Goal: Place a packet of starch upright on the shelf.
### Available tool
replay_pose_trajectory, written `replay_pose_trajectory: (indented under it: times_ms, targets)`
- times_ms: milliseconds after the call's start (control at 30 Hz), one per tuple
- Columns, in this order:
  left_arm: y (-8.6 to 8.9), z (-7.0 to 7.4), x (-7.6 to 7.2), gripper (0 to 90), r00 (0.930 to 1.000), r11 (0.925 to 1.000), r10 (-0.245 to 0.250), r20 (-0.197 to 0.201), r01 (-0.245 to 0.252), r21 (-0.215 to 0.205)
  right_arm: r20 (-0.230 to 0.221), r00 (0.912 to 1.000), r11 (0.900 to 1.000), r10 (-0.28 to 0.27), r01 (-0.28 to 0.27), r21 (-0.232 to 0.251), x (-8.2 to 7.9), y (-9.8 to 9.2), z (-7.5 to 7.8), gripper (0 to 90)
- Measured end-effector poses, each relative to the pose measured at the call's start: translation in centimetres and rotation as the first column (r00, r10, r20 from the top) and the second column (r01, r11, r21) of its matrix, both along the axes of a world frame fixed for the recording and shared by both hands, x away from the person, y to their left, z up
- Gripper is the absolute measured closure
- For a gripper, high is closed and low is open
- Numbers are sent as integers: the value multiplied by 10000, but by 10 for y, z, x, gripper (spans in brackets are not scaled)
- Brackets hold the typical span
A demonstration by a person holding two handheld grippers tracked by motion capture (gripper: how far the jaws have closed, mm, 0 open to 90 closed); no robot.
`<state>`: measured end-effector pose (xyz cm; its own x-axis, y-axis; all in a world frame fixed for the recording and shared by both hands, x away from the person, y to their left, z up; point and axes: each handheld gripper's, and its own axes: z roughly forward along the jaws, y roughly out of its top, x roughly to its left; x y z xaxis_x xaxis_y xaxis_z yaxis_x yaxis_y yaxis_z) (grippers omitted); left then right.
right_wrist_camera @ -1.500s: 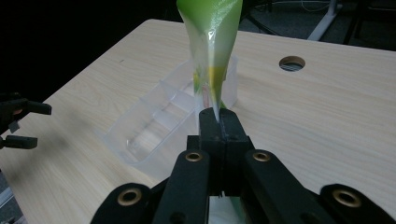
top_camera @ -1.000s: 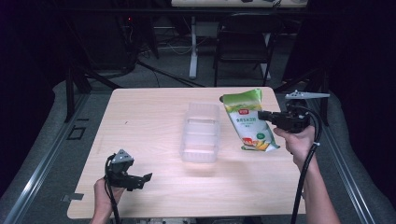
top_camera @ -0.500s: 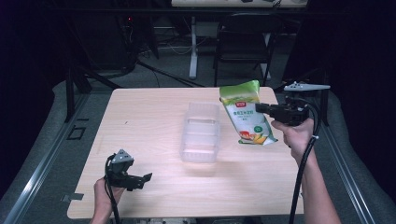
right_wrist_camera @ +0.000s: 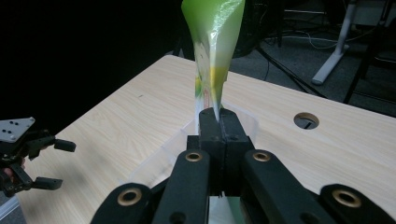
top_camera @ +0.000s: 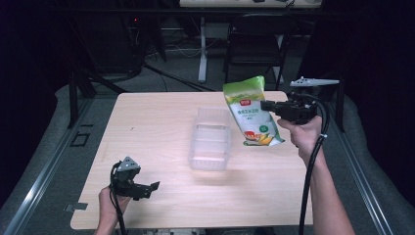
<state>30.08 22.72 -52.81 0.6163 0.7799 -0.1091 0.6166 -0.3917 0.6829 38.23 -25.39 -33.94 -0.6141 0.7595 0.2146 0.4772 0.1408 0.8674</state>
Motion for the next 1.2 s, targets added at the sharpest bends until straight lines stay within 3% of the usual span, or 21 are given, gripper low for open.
replay_pose_trajectory:
  times_ms: [567, 833, 1200]
  targets:
    - [0, 0, 0, 55, 10000, 10000, 34, 3, -34, 33, 179, 9988, 9990, 446, -445, -46, 7, 26, 13, 900]
    - [0, 0, -1, 55, 10000, 10000, 77, 12, -77, -20, 142, 9974, 9975, 703, -702, -69, 10, 42, 11, 900]
    - [1, 0, -1, 55, 10000, 10000, 77, 31, -77, 11, 204, 9966, 9964, 798, -803, 274, 13, 64, 5, 900]
